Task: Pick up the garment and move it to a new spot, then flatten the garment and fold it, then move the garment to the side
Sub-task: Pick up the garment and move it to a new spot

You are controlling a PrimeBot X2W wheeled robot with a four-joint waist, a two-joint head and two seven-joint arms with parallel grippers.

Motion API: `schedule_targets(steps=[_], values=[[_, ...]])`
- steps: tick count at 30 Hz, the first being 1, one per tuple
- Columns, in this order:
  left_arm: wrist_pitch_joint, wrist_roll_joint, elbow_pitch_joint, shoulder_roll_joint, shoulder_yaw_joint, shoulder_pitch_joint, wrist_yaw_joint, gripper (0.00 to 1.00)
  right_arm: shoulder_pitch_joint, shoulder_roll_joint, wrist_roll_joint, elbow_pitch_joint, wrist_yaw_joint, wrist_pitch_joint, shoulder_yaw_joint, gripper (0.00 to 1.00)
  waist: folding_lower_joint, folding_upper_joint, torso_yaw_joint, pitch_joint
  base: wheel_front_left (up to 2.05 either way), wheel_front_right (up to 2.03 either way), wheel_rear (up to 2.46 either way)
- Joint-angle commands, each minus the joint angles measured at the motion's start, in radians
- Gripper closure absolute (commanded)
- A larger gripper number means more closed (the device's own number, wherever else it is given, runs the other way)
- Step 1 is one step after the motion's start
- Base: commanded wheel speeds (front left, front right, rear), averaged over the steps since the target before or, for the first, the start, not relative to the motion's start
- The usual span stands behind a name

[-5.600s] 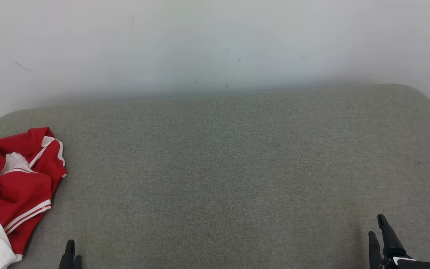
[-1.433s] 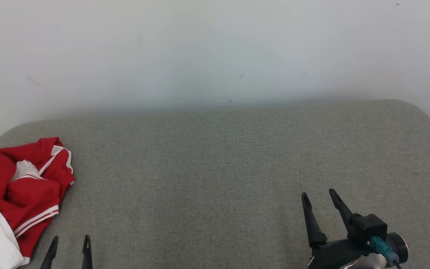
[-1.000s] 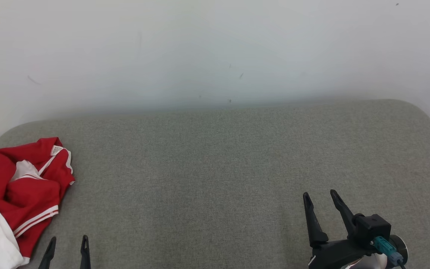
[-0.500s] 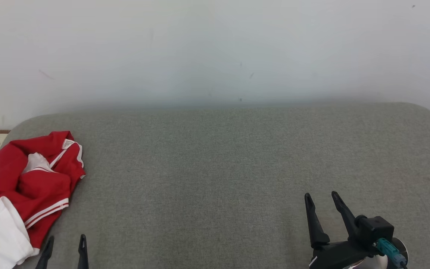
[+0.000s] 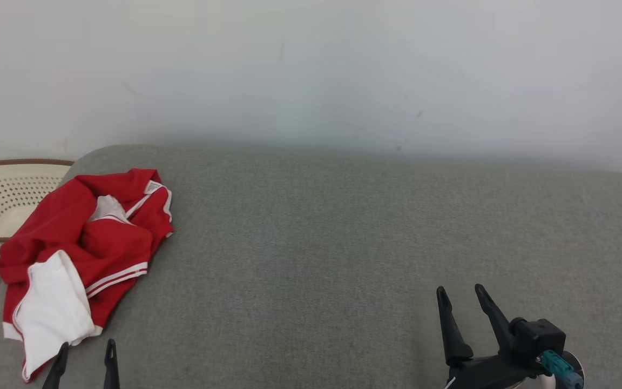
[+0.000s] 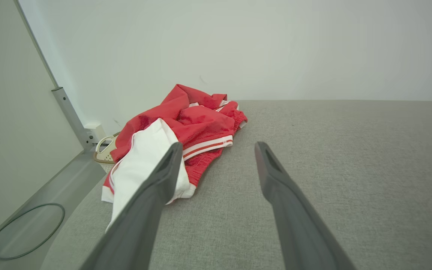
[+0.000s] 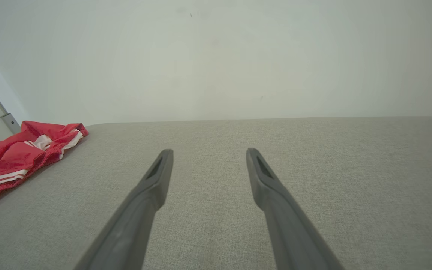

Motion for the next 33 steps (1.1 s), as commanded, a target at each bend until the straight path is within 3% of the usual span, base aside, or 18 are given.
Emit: schedule_targets(steps=[1, 19, 33], values=[[-0.002, -0.01, 0.004, 0.007, 0.002, 0.013, 0.006, 0.0, 0.007, -0.002, 0.007, 0.004, 0.001, -0.006, 0.003, 0.0, 0.0, 0.0, 0.051, -0.006, 0.0, 0.0, 0.0], [0.009, -0.022, -0.02, 0.028, 0.028, 0.039, 0.041, 0.0, -0.003, -0.002, 0.029, 0.038, 0.001, -0.028, 0.044, 0.0, 0.0, 0.0, 0.201, -0.026, 0.0, 0.0, 0.0], [0.018, -0.034, -0.035, 0.042, 0.036, 0.059, 0.057, 0.0, -0.011, -0.002, 0.036, 0.055, 0.001, -0.037, 0.062, 0.0, 0.0, 0.0, 0.242, -0.029, 0.0, 0.0, 0.0]])
